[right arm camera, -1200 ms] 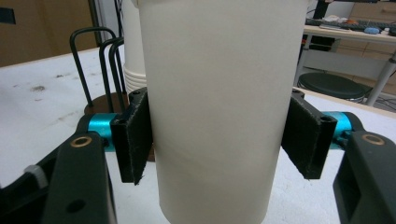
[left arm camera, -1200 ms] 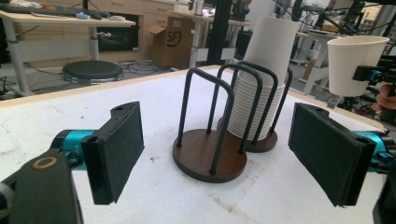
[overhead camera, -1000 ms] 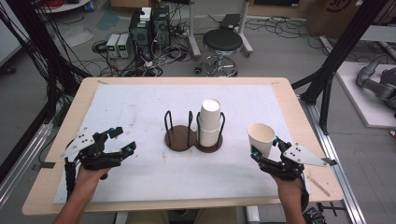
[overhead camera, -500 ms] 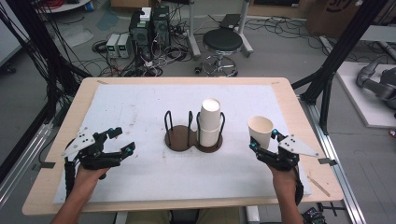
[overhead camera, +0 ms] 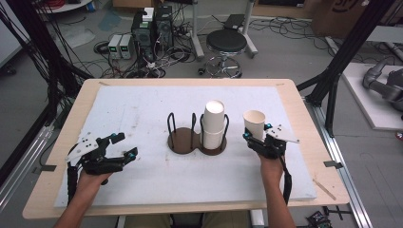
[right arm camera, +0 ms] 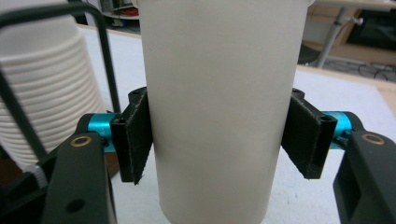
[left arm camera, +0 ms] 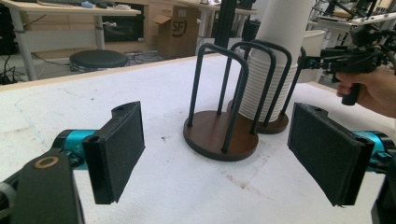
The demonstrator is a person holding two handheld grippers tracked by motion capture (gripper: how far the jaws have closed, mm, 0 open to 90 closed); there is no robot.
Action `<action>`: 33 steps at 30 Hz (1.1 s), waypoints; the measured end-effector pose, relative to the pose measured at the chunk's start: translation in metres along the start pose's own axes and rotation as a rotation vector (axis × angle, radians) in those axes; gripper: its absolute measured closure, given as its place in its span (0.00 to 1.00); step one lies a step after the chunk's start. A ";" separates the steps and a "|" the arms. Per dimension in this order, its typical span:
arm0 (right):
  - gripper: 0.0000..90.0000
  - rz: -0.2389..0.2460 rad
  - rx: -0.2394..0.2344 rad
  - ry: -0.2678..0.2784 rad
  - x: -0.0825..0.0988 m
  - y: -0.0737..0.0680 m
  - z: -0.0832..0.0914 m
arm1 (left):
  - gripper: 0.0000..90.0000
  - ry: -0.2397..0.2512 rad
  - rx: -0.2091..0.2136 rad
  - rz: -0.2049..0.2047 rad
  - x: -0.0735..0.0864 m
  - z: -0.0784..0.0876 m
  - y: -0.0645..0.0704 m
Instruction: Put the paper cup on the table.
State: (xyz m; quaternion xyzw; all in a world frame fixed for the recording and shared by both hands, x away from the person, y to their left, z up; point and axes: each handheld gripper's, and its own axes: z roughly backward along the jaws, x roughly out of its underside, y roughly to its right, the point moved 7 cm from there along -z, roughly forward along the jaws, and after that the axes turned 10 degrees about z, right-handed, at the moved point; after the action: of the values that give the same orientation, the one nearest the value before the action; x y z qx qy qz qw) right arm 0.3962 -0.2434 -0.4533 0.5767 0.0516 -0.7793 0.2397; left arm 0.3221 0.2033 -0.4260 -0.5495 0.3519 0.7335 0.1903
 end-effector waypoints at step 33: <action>0.33 -0.001 -0.102 -0.230 0.048 0.014 0.019 | 0.22 -0.036 0.013 0.009 0.015 -0.013 0.002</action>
State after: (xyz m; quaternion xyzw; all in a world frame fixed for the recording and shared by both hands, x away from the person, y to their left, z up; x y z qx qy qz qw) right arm 0.3750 -0.2770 -0.4884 0.4708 0.0637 -0.8367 0.2725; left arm 0.3244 0.1910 -0.4416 -0.5331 0.3559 0.7419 0.1969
